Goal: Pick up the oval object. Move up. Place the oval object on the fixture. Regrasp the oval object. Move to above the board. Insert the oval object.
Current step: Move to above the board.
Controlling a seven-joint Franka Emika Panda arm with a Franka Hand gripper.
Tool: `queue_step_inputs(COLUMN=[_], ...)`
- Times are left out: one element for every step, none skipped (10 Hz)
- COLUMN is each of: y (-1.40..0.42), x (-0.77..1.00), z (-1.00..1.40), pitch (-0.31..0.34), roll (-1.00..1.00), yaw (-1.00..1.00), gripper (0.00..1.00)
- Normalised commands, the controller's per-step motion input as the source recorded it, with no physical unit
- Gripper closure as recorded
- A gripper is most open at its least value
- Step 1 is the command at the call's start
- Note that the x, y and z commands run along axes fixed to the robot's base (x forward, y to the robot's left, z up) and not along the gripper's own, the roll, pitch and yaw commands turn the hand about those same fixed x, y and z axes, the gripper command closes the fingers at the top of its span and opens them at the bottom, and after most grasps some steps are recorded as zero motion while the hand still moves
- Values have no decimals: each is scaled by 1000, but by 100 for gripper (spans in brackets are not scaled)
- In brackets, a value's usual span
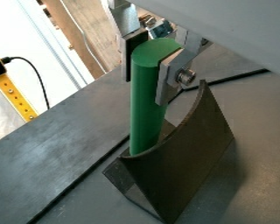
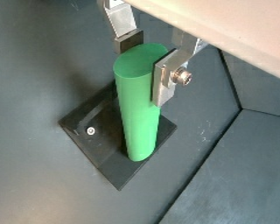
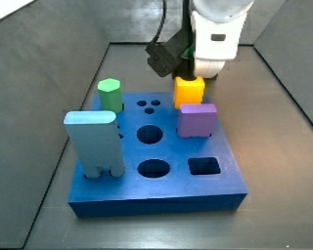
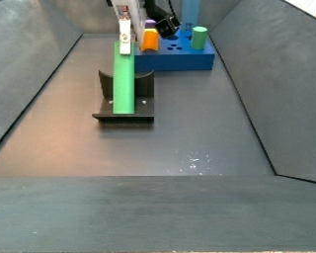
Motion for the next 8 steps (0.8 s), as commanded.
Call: queue_step_inputs(y=[1, 1, 2, 2, 2, 2, 1, -1], x=[62, 59, 48, 42, 38, 35, 29, 24], z=[1000, 1000, 1000, 1000, 1000, 1000, 1000, 1000], pitch=[-69, -61, -27, 26, 67, 105, 141, 179], roll=[-10, -10, -11, -18, -23, -28, -28, -28], yaw=[-126, -133, -143, -133, -120, -99, -71, -30], gripper=[100, 100, 100, 100, 100, 100, 100, 100])
